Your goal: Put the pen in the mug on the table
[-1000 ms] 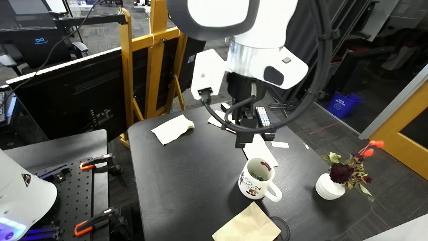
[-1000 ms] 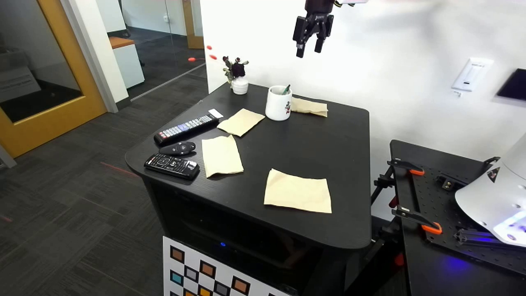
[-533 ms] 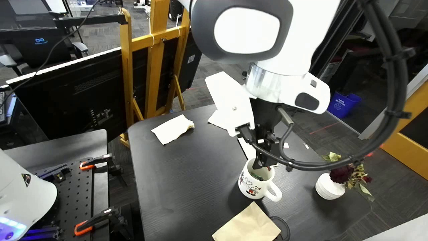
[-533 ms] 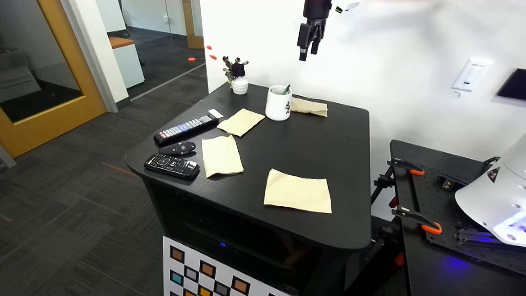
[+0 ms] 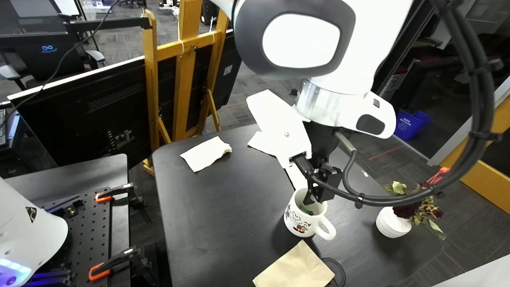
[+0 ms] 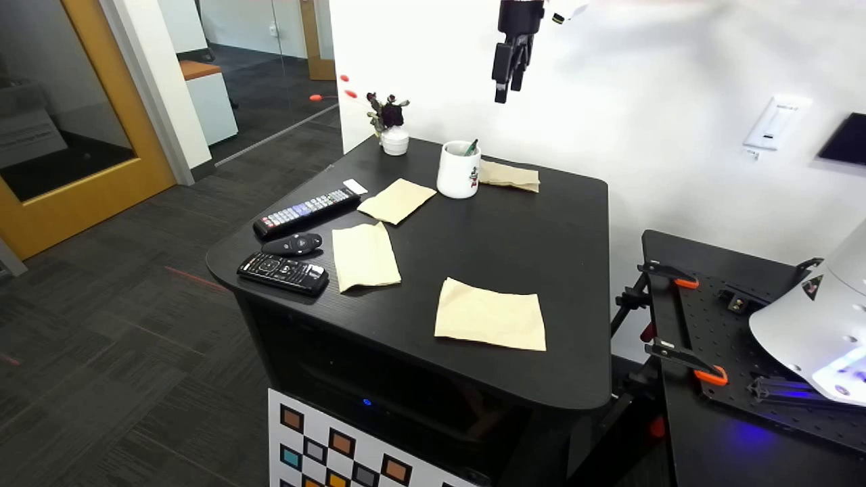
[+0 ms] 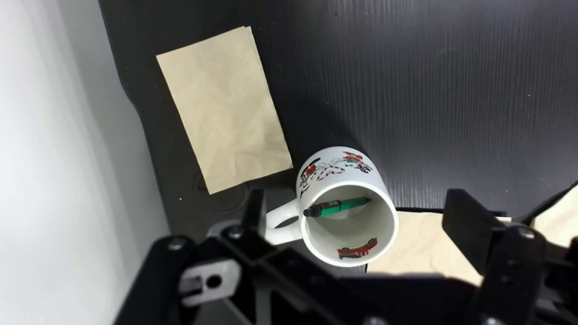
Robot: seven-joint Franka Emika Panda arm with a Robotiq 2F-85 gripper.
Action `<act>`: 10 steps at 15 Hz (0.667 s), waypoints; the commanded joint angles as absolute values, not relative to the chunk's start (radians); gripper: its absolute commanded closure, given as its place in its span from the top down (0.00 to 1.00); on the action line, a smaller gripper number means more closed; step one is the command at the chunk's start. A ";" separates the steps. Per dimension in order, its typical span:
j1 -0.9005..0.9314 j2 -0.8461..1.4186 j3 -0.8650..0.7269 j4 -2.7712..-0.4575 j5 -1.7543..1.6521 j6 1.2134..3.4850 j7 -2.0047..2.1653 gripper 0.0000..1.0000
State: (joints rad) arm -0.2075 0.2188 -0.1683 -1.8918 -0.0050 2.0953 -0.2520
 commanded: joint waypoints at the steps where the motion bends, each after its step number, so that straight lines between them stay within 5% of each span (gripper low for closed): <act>1: -0.215 0.254 -0.152 -1.850 0.002 2.066 -0.314 1.00; 10: -0.208 0.352 -0.113 -1.751 -0.094 2.034 -0.511 1.00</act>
